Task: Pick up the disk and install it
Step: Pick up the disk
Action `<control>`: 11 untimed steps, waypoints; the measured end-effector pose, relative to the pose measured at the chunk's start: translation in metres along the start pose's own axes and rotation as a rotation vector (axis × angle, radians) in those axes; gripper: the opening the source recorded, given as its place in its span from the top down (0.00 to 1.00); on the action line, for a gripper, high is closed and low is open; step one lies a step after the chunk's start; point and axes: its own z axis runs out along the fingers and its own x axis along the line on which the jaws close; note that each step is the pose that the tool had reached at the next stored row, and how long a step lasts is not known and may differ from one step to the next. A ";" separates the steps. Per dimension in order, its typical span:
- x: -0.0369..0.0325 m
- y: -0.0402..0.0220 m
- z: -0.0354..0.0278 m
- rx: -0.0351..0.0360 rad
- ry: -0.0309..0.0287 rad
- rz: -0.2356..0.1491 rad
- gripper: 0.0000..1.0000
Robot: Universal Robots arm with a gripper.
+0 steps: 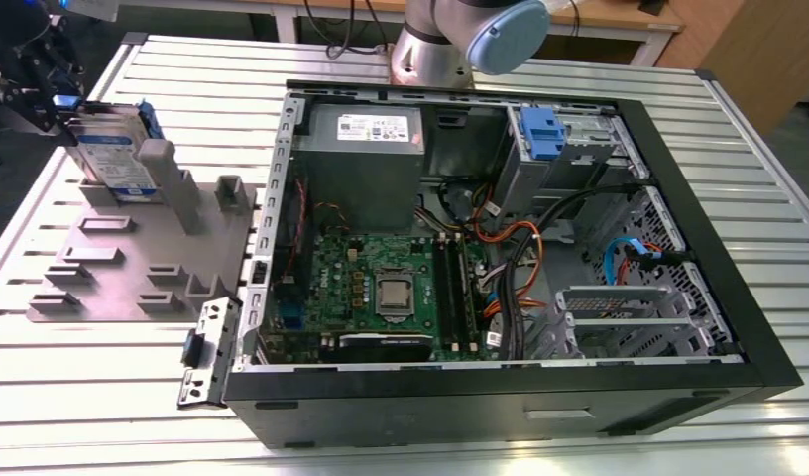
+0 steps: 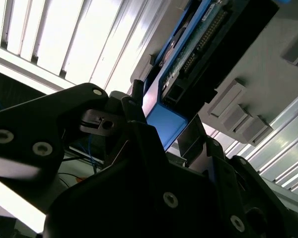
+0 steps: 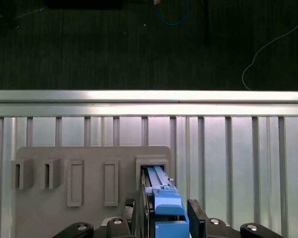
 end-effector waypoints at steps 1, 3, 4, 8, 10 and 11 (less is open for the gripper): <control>0.0000 0.0000 0.0000 0.0000 -0.0001 0.000 0.47; 0.0000 0.0000 0.0001 0.0001 -0.0001 0.000 0.47; 0.0000 0.0000 0.0001 0.0001 0.0000 0.000 0.47; 0.0000 0.0000 0.0001 0.0001 -0.0001 0.000 0.48; 0.0000 0.0000 0.0001 0.0001 0.0000 0.000 0.55; 0.0000 0.0000 0.0002 0.0001 -0.0001 0.000 0.55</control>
